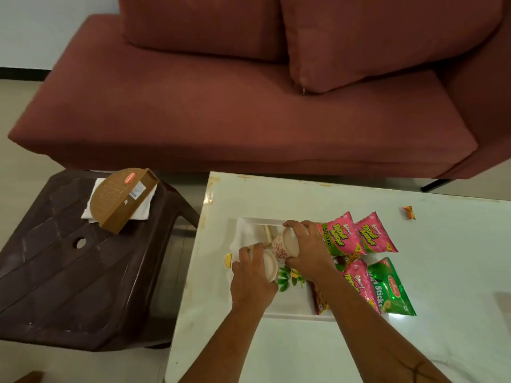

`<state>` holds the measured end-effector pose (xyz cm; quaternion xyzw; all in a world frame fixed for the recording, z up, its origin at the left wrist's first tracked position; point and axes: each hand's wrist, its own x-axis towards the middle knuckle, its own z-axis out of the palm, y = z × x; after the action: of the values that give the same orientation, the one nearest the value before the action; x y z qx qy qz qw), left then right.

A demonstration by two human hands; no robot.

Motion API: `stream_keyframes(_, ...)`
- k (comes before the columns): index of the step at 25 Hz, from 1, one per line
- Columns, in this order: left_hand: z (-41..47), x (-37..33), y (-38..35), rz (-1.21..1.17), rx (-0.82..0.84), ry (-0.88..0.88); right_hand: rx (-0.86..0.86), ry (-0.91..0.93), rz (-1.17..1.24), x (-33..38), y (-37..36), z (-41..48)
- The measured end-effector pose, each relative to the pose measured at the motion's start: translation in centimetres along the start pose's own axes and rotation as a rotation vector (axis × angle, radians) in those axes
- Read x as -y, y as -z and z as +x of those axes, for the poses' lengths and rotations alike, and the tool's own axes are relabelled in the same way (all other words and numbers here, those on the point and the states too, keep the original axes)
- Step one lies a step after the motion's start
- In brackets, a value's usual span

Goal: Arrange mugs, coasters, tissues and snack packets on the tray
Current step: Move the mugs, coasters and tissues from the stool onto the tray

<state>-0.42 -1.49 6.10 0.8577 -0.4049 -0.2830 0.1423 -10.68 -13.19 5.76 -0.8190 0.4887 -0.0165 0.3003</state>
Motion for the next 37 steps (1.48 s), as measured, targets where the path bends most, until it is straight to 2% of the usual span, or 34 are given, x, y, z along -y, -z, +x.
stream_keyframes(12, -0.8, -1.3, -3.3, 0.072, -0.018, 0.089, 0.128, 0.085, -0.130, -1.5, -1.6, 2.2)
stream_keyframes(17, -0.2, -3.6, -3.4, -0.129, -0.027, 0.323, 0.200, 0.149, -0.141, -2.0, -1.4, 3.1)
stream_keyframes(21, 0.5, -4.0, -3.1, -0.310, 0.091, 0.536, 0.340, 0.183, -0.180, -2.9, -0.1, 4.1)
stream_keyframes(25, 0.6, -4.6, -3.0, -0.290, 0.078, 0.571, 0.395, 0.221, -0.173, -3.4, 0.8, 4.5)
stream_keyframes(27, 0.9, -5.0, -2.6, -0.278, 0.082, 0.645, 0.384, 0.227, -0.146, -3.5, 1.1, 4.5)
stream_keyframes(29, 1.6, -5.2, -1.7, -0.305, 0.153, 0.754, 0.370, 0.226, -0.133, -3.6, 1.3, 4.5)
stream_keyframes(31, 2.1, -5.3, -0.8, -0.378, 0.322, 0.816, 0.358, 0.226, -0.138, -3.5, 1.5, 4.5)
stream_keyframes(34, 1.7, -5.5, -0.5, -0.540, 0.558, 0.854, 0.353, 0.232, -0.158, -3.3, 1.7, 4.4)
stream_keyframes(37, 0.6, -5.4, -1.3, -0.506, 0.661, 0.840, 0.391, 0.238, -0.163, -3.1, 2.3, 4.6)
